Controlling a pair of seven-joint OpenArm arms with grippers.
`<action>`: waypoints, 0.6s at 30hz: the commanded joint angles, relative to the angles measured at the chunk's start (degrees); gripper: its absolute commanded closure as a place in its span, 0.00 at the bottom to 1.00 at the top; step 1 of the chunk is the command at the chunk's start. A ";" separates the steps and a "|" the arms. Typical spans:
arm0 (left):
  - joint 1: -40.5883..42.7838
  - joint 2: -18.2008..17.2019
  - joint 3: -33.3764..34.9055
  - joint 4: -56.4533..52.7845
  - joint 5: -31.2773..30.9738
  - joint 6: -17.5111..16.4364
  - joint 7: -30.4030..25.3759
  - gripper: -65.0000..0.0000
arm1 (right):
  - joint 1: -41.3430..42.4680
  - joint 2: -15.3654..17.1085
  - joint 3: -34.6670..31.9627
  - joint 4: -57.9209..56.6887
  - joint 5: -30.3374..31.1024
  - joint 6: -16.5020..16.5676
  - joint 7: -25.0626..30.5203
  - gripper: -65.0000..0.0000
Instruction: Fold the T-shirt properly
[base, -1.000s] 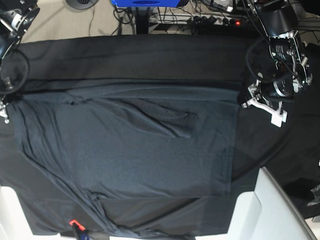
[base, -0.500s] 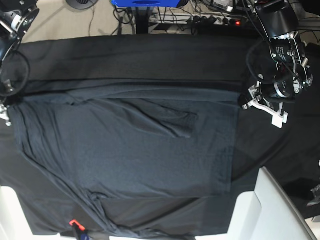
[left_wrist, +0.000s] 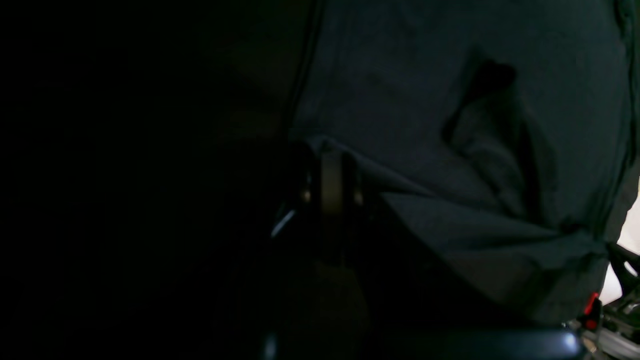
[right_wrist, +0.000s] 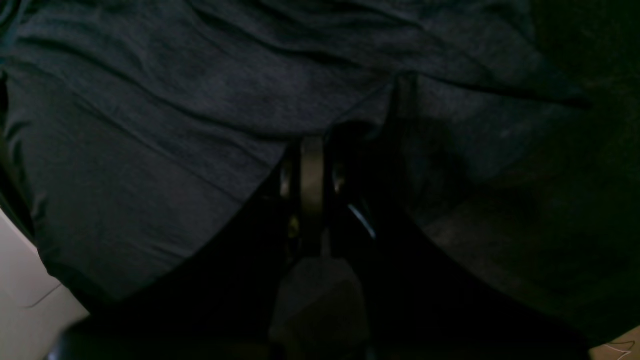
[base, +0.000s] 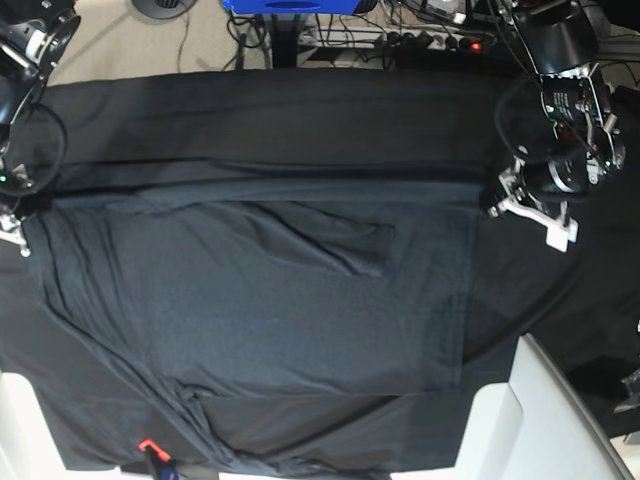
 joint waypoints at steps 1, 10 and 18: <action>-0.84 -0.96 -0.05 0.85 -1.09 -0.25 -0.71 1.00 | 0.92 1.37 0.07 0.75 0.41 0.11 0.44 1.00; -1.02 -0.96 -0.05 0.76 -1.09 -0.25 -2.38 1.00 | 2.15 1.37 0.07 0.75 0.50 0.11 0.52 1.00; -4.09 -0.96 0.04 0.68 -1.09 -0.25 -2.38 0.97 | 3.38 1.28 0.42 0.75 0.59 0.11 0.52 0.80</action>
